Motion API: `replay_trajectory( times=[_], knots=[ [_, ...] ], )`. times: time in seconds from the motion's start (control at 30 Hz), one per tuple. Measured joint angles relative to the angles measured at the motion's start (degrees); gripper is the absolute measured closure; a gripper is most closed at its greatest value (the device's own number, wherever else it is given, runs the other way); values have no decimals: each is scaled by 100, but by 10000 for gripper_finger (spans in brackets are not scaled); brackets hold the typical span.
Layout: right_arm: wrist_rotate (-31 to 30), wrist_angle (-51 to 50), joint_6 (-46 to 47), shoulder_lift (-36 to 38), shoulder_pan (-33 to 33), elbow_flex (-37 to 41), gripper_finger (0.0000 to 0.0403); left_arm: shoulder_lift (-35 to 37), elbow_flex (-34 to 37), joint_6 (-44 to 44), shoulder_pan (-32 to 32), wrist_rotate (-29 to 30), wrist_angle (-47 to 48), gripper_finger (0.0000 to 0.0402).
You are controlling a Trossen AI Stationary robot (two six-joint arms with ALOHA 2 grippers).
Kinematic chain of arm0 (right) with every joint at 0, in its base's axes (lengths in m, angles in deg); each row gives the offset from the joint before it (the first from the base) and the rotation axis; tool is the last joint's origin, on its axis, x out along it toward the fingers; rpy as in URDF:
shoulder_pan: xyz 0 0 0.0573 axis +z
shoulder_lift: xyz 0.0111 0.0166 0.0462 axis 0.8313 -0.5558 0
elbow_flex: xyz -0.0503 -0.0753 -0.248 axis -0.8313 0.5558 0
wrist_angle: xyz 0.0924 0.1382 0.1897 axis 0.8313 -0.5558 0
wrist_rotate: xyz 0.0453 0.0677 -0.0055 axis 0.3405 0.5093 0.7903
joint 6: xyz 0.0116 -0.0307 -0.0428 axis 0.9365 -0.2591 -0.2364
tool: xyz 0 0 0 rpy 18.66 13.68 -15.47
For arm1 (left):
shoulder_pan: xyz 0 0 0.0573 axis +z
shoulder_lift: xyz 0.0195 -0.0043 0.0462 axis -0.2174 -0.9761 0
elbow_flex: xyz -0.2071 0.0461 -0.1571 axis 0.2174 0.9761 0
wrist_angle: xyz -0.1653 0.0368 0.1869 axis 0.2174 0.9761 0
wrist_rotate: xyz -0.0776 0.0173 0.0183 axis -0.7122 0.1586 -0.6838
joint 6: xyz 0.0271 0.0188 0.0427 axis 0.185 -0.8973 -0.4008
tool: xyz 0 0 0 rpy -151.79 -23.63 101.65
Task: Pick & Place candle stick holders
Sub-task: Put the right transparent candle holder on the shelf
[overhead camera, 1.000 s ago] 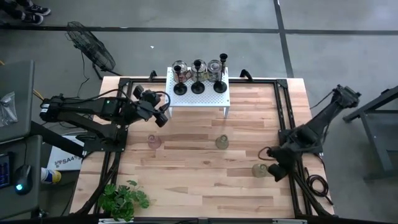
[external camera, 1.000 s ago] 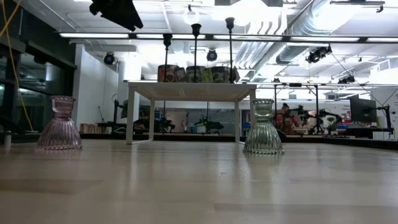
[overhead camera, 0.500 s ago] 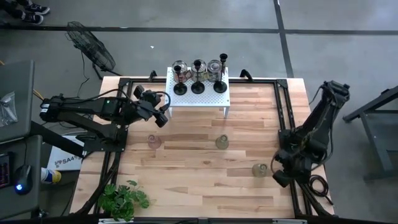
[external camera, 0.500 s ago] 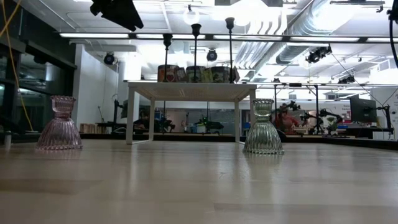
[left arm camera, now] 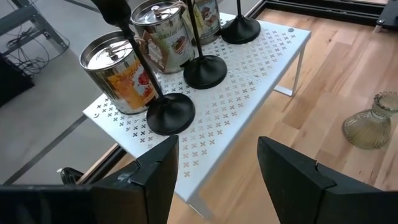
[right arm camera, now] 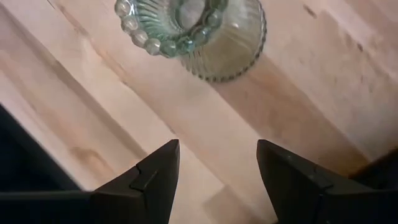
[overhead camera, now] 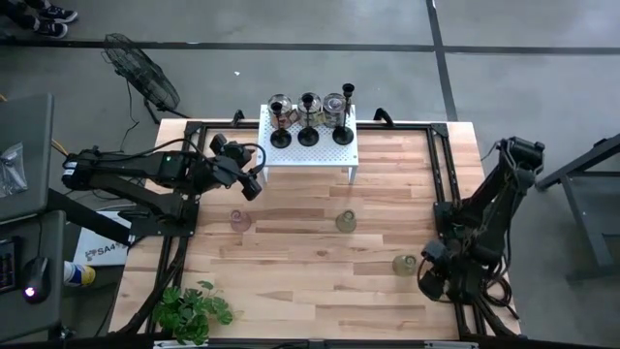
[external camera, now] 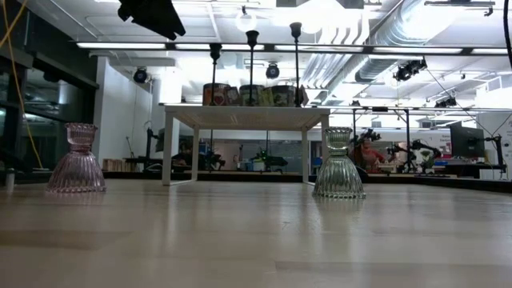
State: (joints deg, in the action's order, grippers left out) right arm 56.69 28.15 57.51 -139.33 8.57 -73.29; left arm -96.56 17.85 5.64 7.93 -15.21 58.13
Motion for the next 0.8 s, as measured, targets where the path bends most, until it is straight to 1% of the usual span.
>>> replay_trajectory(
  times=[0.13, 0.3, 0.47, 0.8],
  knots=[
    [-483, -2, -50, -311, 236, 0, 196, 0, 0, -65, 0, 0, 0, 190],
    [-884, -55, -54, -700, 427, 0, 196, 0, 0, -65, 0, -1, 0, 190],
    [-845, -93, -52, -1065, 459, 0, 196, 0, 0, -65, 0, -64, -4, 190],
    [-733, 95, -141, -1411, 458, 0, 196, 0, 0, -65, 0, -92, -4, 190]
  ],
)
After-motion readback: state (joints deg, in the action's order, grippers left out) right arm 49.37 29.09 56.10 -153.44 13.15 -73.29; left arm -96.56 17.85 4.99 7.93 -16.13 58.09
